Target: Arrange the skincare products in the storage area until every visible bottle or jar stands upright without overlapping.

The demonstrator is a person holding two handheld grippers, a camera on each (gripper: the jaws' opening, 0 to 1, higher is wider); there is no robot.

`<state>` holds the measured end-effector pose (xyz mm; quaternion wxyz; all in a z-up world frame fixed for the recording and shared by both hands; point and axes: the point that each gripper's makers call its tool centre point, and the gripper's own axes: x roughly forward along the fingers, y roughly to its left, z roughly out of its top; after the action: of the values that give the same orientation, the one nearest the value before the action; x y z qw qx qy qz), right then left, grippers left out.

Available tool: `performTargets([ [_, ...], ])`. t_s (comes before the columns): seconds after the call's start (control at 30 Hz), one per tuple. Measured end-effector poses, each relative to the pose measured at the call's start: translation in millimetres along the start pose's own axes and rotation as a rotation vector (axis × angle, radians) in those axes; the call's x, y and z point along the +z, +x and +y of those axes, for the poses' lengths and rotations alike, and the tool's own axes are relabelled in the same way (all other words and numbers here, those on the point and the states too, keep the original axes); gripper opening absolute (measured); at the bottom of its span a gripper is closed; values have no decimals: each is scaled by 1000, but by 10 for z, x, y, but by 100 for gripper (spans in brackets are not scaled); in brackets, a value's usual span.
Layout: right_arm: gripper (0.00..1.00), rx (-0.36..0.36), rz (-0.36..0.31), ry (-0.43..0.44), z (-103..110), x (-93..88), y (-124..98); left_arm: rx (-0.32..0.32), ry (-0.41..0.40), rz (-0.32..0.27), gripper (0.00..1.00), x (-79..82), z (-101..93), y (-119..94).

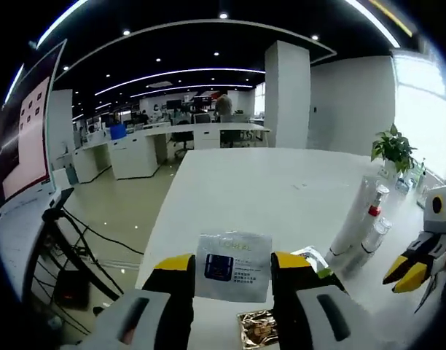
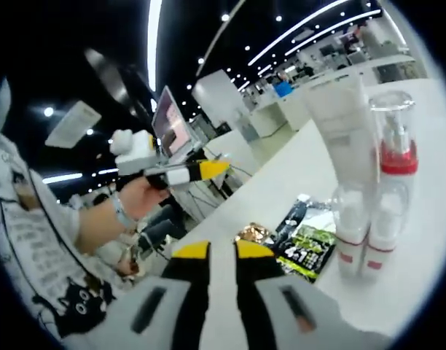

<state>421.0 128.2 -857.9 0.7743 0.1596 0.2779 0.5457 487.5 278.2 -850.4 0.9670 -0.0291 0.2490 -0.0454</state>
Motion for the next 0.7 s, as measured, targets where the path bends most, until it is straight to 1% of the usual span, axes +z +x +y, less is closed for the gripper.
performTargets([
  [0.23, 15, -8, -17, -20, 18, 77, -8, 0, -28, -22, 42, -35, -82, -131],
  [0.33, 15, -9, -31, -19, 39, 116, -2, 1, -27, -41, 42, -27, -115, -187],
  [0.4, 15, -5, -49, -18, 81, 172, 5, -2, -27, -57, 42, -25, -158, -244],
  [0.47, 16, 4, -77, -25, 134, 258, 8, -6, -31, -80, 42, 2, -200, -307],
  [0.5, 16, 8, -110, -24, 162, 334, 8, -9, -31, -85, 42, 8, -218, -333],
  [0.57, 16, 7, -130, -17, 176, 390, 4, -17, -30, -100, 42, 16, -268, -395],
  [0.6, 16, 2, -166, -11, 183, 473, -4, -17, -26, -104, 42, 12, -286, -417],
  [0.7, 17, -7, -198, -7, 179, 549, -17, -36, -56, -126, 42, 10, -367, -486],
])
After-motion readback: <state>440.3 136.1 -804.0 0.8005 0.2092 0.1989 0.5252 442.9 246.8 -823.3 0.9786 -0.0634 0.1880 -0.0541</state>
